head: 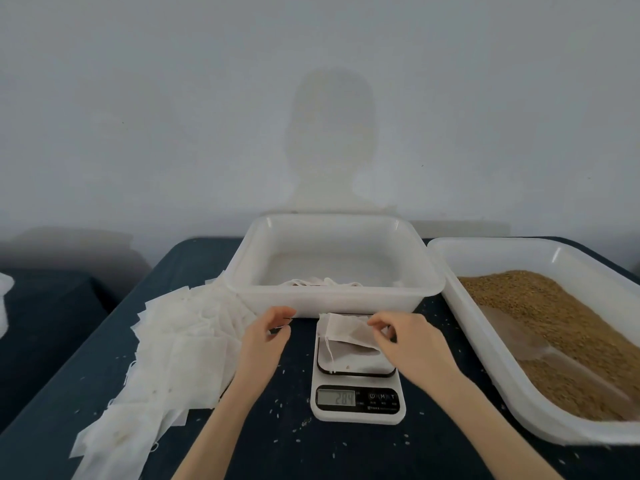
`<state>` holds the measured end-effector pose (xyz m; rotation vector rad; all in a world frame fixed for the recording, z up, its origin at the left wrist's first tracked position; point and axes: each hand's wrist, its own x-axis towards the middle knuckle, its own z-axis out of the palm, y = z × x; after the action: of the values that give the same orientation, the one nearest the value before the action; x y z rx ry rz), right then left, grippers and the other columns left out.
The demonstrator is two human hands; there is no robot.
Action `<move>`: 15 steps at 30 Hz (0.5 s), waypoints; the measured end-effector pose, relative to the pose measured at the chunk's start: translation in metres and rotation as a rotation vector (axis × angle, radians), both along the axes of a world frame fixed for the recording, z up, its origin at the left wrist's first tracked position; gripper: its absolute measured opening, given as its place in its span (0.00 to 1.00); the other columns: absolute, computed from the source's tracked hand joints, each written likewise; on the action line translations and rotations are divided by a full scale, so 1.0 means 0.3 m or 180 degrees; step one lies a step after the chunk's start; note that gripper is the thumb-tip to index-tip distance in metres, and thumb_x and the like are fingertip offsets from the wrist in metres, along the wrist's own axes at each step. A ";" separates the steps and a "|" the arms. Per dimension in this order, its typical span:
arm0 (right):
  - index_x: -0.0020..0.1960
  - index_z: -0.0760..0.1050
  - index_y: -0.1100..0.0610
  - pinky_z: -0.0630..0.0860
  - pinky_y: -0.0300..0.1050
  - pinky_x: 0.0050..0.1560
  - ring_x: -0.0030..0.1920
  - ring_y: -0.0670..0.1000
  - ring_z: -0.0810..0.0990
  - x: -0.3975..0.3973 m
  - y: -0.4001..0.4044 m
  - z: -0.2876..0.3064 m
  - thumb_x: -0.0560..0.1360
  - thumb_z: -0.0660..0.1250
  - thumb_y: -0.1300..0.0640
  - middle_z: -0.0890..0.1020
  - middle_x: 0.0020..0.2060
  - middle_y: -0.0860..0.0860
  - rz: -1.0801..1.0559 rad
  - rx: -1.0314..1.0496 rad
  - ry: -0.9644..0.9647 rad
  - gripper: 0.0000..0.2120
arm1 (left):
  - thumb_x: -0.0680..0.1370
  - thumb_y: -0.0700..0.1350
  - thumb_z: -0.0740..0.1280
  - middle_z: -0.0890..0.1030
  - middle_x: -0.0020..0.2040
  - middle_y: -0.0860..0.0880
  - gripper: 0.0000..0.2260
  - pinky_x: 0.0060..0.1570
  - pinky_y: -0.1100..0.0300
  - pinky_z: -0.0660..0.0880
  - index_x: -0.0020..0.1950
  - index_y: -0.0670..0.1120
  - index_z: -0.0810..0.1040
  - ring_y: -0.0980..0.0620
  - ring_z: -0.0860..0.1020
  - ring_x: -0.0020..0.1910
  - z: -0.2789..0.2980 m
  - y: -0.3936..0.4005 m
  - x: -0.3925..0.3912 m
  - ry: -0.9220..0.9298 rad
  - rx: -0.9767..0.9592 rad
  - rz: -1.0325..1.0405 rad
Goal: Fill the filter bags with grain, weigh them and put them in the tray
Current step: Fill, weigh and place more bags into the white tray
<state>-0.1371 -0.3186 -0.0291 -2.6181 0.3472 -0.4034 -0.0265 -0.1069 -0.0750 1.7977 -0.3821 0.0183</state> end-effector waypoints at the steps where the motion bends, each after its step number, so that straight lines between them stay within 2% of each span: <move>1: 0.56 0.79 0.42 0.65 0.28 0.33 0.36 0.37 0.76 0.010 0.004 -0.014 0.78 0.63 0.50 0.74 0.34 0.36 -0.0021 0.0026 -0.0009 0.10 | 0.77 0.32 0.62 0.81 0.50 0.56 0.16 0.51 0.69 0.71 0.50 0.54 0.77 0.65 0.77 0.51 -0.002 0.003 -0.003 -0.0026 0.0011 0.0039; 5: 0.57 0.78 0.40 0.64 0.27 0.35 0.38 0.37 0.74 0.046 0.021 -0.041 0.78 0.64 0.51 0.76 0.38 0.36 -0.0045 -0.0019 0.0001 0.10 | 0.78 0.33 0.63 0.81 0.50 0.55 0.14 0.51 0.69 0.71 0.50 0.53 0.78 0.61 0.77 0.51 -0.021 0.004 -0.011 -0.0134 0.0102 0.0154; 8: 0.61 0.75 0.40 0.69 0.32 0.47 0.51 0.39 0.75 0.069 0.031 -0.058 0.76 0.65 0.50 0.76 0.50 0.35 0.0143 -0.0099 0.0092 0.14 | 0.78 0.34 0.63 0.81 0.50 0.55 0.13 0.51 0.70 0.71 0.51 0.52 0.78 0.60 0.77 0.52 -0.028 -0.010 -0.010 -0.0143 0.0152 0.0138; 11: 0.66 0.72 0.41 0.69 0.38 0.58 0.62 0.42 0.71 0.106 0.061 -0.068 0.75 0.67 0.50 0.74 0.62 0.37 0.0522 -0.0349 0.0104 0.20 | 0.78 0.34 0.63 0.81 0.49 0.56 0.14 0.52 0.69 0.72 0.49 0.54 0.78 0.61 0.77 0.51 -0.021 -0.031 -0.010 -0.0191 0.0170 0.0079; 13: 0.68 0.70 0.43 0.68 0.41 0.62 0.64 0.44 0.70 0.139 0.083 -0.073 0.75 0.68 0.49 0.73 0.64 0.39 0.0642 -0.0573 0.0069 0.22 | 0.78 0.34 0.63 0.81 0.48 0.57 0.15 0.54 0.67 0.72 0.49 0.55 0.78 0.61 0.78 0.51 -0.017 -0.040 -0.013 -0.0217 0.0213 0.0034; 15: 0.66 0.72 0.45 0.69 0.42 0.62 0.63 0.45 0.72 0.167 0.095 -0.073 0.76 0.67 0.49 0.76 0.62 0.40 0.0655 -0.0789 -0.0045 0.19 | 0.78 0.34 0.63 0.81 0.48 0.57 0.15 0.55 0.67 0.73 0.48 0.55 0.78 0.61 0.78 0.51 -0.017 -0.040 -0.022 -0.0201 0.0203 -0.0043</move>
<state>-0.0869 -0.2901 -0.0511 -2.8545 0.0213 -0.4170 -0.0330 -0.1190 -0.0802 1.8605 -0.4444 0.0540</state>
